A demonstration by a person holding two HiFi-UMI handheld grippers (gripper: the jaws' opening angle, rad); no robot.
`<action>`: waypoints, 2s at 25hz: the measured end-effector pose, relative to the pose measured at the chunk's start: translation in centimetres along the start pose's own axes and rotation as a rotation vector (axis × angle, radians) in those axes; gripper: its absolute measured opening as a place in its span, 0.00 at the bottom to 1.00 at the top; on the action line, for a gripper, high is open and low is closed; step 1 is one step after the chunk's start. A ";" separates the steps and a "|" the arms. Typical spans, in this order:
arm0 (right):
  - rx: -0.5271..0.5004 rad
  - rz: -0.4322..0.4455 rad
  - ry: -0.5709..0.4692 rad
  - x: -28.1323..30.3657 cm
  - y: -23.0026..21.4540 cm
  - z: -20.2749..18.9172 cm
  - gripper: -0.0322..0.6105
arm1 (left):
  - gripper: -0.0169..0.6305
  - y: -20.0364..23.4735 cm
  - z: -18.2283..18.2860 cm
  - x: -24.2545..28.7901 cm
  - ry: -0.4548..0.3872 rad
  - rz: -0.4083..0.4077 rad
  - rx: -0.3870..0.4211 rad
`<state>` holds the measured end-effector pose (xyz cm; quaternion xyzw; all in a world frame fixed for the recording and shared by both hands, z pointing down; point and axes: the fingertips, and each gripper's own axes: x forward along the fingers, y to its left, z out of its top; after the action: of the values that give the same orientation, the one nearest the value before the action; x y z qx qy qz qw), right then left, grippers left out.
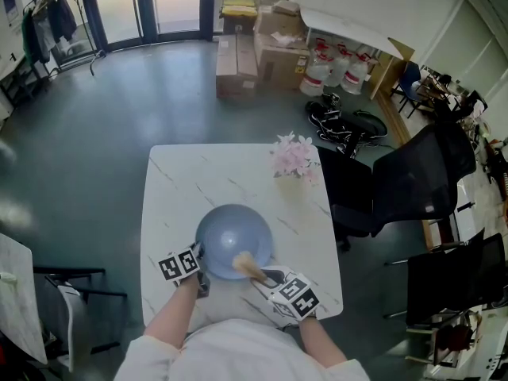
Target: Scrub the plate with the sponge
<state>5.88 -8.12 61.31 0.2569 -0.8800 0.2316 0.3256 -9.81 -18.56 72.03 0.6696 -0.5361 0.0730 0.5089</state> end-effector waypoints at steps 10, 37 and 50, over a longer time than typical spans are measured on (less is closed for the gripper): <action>0.012 -0.001 0.000 -0.3 0.1 -0.1 0.23 | 0.09 0.5 -0.5 0.6 0.050 0.053 0.065; 0.025 -0.017 -0.017 -0.1 -0.4 0.3 0.23 | 0.30 0.3 1.9 -1.5 -0.055 0.019 0.130; 0.051 -0.077 -0.047 -0.5 -1.1 0.7 0.23 | 0.11 -4.9 5.5 -5.4 -0.214 -0.157 0.237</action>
<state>6.53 -9.24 60.76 0.3041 -0.8707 0.2351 0.3068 -10.67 -19.72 62.98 0.7688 -0.5207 0.0241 0.3704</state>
